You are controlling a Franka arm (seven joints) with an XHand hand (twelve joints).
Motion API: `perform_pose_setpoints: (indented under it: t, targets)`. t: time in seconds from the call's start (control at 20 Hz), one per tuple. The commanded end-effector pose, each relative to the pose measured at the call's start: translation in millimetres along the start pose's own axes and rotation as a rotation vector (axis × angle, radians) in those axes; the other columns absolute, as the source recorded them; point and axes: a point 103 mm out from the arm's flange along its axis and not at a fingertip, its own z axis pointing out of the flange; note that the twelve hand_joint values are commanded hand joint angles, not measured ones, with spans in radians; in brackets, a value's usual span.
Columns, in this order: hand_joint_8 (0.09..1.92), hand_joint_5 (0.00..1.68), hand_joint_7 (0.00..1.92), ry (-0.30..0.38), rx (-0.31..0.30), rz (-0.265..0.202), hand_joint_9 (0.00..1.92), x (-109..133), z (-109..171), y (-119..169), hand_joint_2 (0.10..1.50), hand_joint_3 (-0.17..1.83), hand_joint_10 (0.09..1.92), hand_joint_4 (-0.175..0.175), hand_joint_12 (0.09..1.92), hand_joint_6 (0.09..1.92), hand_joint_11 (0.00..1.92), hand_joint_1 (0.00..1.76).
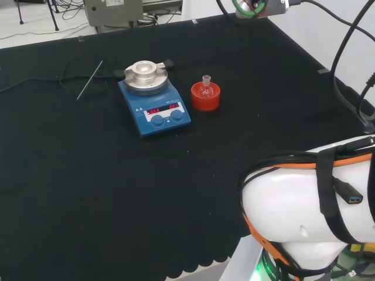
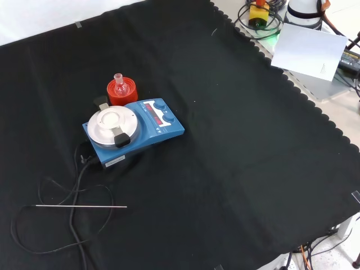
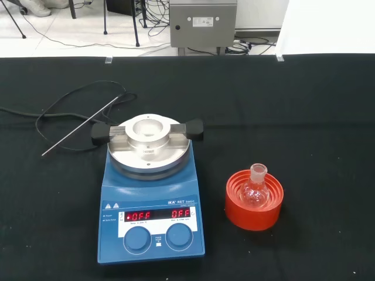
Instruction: Pick up the round-bottom flask.
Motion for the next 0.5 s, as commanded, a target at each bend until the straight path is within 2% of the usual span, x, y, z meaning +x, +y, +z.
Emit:
perform_pose_setpoints:
  t: [0.05, 0.2, 0.4, 0.5]
  targets:
    - [0.53, 0.15, 0.07, -0.008, -0.008, 0.001, 0.12, 0.1, 0.1, 0.2, 1.11, 0.55, 0.60, 0.021, 1.12, 0.22, 0.00, 0.05]
    - [0.49, 0.20, 0.09, -0.009, -0.004, 0.006, 0.13, -2.0, 1.2, 1.1, 1.19, 0.40, 0.58, 0.024, 1.10, 0.09, 0.00, 0.03]
    - [0.48, 0.21, 0.10, 0.005, -0.002, 0.010, 0.13, -9.8, 2.6, 2.9, 1.21, 0.37, 0.57, 0.024, 1.10, 0.09, 0.00, 0.03]
    - [0.47, 0.22, 0.10, 0.006, 0.001, 0.001, 0.13, -6.7, -8.9, 3.1, 1.21, 0.35, 0.57, 0.024, 1.10, 0.09, 0.00, 0.03]
